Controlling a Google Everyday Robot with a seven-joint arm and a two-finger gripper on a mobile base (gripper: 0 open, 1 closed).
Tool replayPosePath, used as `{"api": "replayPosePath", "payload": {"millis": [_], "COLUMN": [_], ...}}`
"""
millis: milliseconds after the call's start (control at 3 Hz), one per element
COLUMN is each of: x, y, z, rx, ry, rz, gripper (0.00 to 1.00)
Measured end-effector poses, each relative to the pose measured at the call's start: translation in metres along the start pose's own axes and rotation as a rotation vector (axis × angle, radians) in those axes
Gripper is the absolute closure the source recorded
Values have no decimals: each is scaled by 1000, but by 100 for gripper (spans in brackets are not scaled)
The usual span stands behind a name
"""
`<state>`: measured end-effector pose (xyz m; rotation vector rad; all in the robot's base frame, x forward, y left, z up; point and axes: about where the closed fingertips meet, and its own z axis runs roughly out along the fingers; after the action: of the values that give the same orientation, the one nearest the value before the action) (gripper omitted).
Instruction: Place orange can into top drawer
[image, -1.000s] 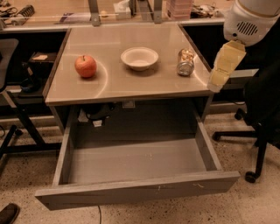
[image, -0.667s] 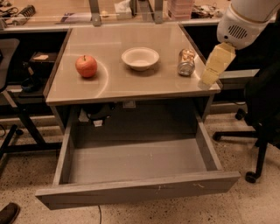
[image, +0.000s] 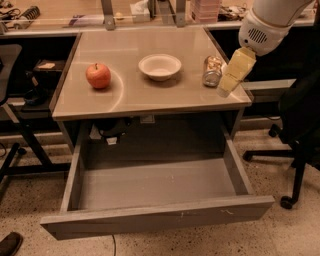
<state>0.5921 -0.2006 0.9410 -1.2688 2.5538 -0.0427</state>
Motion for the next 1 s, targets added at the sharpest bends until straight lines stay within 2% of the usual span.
{"api": "replayPosePath", "payload": {"millis": [333,1000], "x": [-8,-31], "y": [-5,-39], "z": [-1,-5], "rx": [0,58], "ry": [-31,-45], "rz": [-9,73], "gripper": [0,0]}}
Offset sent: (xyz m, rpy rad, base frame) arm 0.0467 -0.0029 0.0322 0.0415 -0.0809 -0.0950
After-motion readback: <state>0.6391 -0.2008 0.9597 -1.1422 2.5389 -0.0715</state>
